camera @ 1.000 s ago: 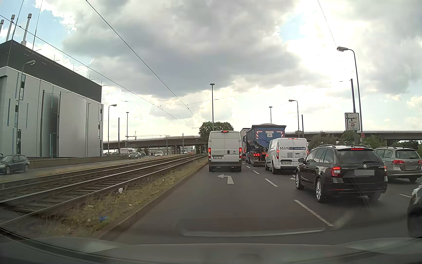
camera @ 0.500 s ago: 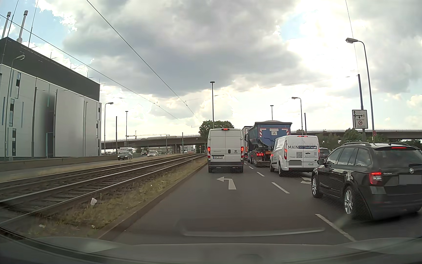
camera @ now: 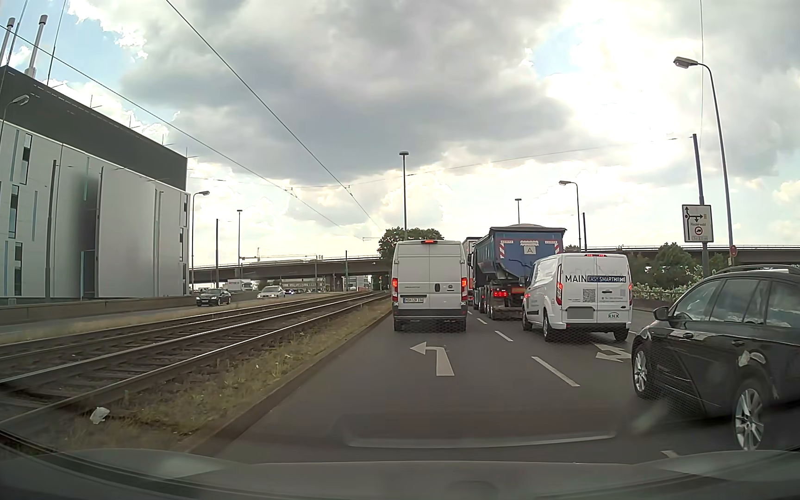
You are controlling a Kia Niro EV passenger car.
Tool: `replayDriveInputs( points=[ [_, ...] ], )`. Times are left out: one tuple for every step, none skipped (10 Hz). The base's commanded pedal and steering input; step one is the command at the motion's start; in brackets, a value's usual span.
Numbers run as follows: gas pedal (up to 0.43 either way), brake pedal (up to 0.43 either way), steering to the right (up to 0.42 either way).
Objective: Follow the waypoints while adhering to traffic rules and regulations
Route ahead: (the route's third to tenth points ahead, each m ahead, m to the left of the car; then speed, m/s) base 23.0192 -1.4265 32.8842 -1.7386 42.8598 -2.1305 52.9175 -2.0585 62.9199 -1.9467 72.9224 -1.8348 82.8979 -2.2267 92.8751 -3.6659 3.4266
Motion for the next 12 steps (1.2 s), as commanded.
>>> replayDriveInputs(
  points=[
    [0.0,0.134,-0.004],
    [0.0,0.134,-0.004],
    [0.0,0.134,-0.004],
    [0.0,0.134,-0.003],
    [0.0,0.134,-0.003],
    [0.0,0.134,-0.002],
    [0.0,0.134,0.0],
    [0.0,0.134,0.002],
    [0.0,0.134,0.002],
    [0.0,0.134,0.002],
    [0.0,0.134,0.002],
    [0.0,0.134,0.003]
  ],
)
